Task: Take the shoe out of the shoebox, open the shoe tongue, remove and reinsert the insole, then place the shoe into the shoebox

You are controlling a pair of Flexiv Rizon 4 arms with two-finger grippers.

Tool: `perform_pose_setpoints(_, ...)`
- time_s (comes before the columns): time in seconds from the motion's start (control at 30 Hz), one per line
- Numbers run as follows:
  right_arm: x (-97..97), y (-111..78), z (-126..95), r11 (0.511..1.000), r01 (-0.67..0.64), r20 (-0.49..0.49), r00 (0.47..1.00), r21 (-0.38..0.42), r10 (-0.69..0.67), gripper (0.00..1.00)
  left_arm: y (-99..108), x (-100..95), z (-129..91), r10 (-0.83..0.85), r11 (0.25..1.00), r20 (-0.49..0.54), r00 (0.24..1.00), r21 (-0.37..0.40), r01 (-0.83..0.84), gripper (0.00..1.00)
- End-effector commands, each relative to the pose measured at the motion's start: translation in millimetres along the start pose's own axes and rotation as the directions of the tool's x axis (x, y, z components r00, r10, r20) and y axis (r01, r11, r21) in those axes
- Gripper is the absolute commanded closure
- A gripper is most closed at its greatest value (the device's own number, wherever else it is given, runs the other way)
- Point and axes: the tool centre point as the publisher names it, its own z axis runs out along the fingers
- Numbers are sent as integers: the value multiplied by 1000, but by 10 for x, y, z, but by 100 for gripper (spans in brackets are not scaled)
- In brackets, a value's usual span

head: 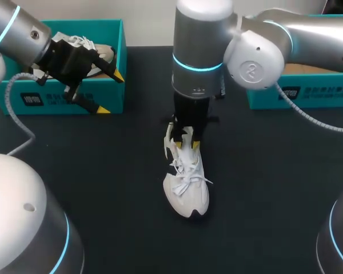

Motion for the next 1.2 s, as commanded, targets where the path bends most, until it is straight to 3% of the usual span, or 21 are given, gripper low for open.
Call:
perform_pose_setpoints(0.03,-13,-14,-83,1000,20,-1,1000,-13,-20,69,1,7,-3,1,1000,0,1000,-3,-1,0)
perform_pose_setpoints(0.37,-27,177,181,997,80,-28,996,-4,-80,69,1,7,-3,1,1000,0,1000,-3,-1,0)
perform_pose_setpoints(0.6,-46,195,-38,995,88,14,996,-45,-87,69,1,7,-3,1,1000,0,1000,-3,-1,0)
perform_pose_setpoints(0.93,-68,391,81,980,192,0,981,-41,-193,67,1,7,-3,1,1000,0,1000,-3,-1,0)
perform_pose_setpoints(1.1,-189,481,-158,917,391,66,920,-77,-387,61,1,7,-3,1,1000,0,1000,-3,-1,0)
perform_pose_setpoints(1.2,-157,556,-301,803,590,100,807,-91,-582,60,1,7,-3,1,1000,0,1000,-3,-1,0)
